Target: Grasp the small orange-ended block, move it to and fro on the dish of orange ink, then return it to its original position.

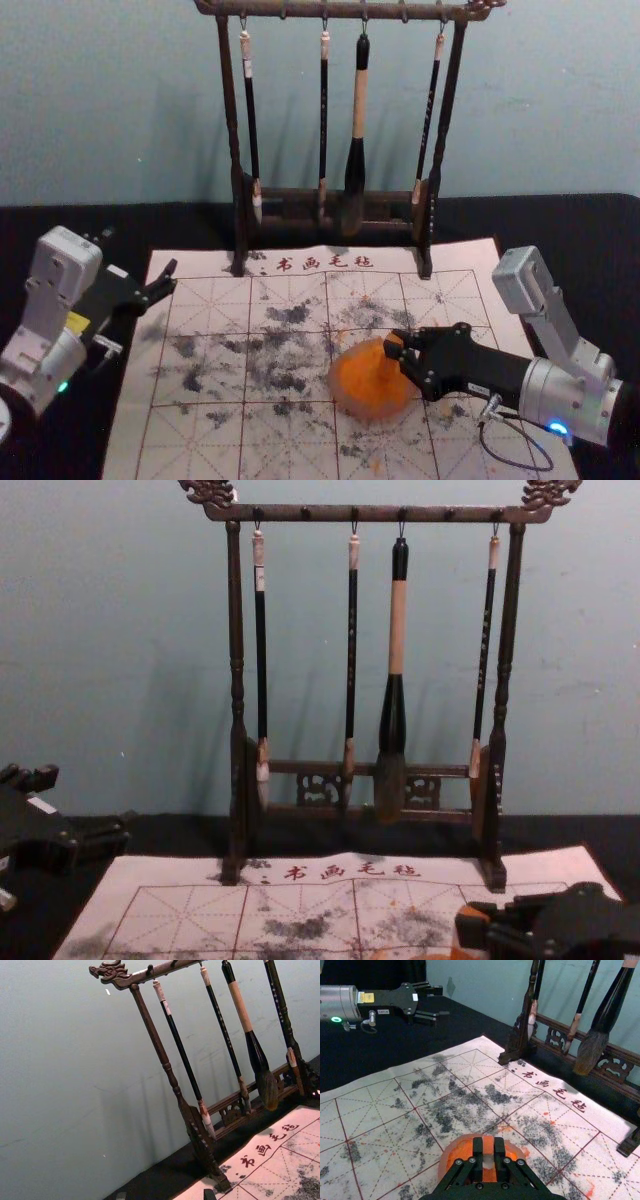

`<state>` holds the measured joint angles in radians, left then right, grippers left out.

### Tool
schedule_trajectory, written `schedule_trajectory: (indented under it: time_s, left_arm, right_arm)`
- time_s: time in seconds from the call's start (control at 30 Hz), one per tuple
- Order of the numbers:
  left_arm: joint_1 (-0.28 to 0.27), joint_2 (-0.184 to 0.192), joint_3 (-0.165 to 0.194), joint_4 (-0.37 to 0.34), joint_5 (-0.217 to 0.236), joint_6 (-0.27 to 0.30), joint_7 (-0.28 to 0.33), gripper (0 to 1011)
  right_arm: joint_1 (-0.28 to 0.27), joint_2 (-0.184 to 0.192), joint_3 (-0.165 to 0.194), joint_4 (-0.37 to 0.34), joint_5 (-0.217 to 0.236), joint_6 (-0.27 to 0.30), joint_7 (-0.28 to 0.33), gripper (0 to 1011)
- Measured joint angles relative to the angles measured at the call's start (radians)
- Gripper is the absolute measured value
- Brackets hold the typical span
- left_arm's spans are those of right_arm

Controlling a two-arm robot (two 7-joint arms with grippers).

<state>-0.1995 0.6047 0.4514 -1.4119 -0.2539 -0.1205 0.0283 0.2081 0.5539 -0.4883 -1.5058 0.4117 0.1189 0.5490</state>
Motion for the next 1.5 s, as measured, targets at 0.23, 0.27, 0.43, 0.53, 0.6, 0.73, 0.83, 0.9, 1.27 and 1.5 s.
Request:
schedule_trajectory:
  time_s: [0.23,0.27,0.43,0.53,0.6,0.73,0.83,0.9,1.27,1.5]
  left_arm:
    - [0.000,0.000,0.000,0.000,0.000,0.000,0.000,1001]
    - [0.000,0.000,0.000,0.000,0.000,0.000,0.000,1001]
    - [0.000,0.000,0.000,0.000,0.000,0.000,0.000,1001]
    - [0.000,0.000,0.000,0.000,0.000,0.000,0.000,1001]
    - [0.000,0.000,0.000,0.000,0.000,0.000,0.000,1001]
    - [0.000,0.000,0.000,0.000,0.000,0.000,0.000,1001]
    - [0.000,0.000,0.000,0.000,0.000,0.000,0.000,1001]
    - [0.000,0.000,0.000,0.000,0.000,0.000,0.000,1001]
    - [0.000,0.000,0.000,0.000,0.000,0.000,0.000,1001]
    - [0.000,0.000,0.000,0.000,0.000,0.000,0.000,1001]
  right_arm:
    - [-0.016,0.012,0.004,-0.019,0.007,0.004,0.001,93]
    - [-0.020,0.015,0.005,-0.024,0.009,0.005,0.002,93]
    - [-0.031,0.022,0.004,-0.039,0.016,0.006,0.009,93]
    - [-0.034,0.022,0.001,-0.042,0.019,0.004,0.013,93]
    - [-0.034,0.021,-0.001,-0.042,0.020,0.003,0.015,93]
    - [-0.026,0.015,-0.012,-0.037,0.020,0.000,0.020,93]
    - [-0.019,0.010,-0.018,-0.030,0.017,-0.001,0.021,93]
    - [-0.012,0.005,-0.025,-0.023,0.010,-0.004,0.021,93]
    - [0.027,-0.022,-0.044,0.023,-0.018,-0.011,0.020,93]
    - [0.039,-0.030,-0.039,0.038,-0.026,-0.011,0.010,93]
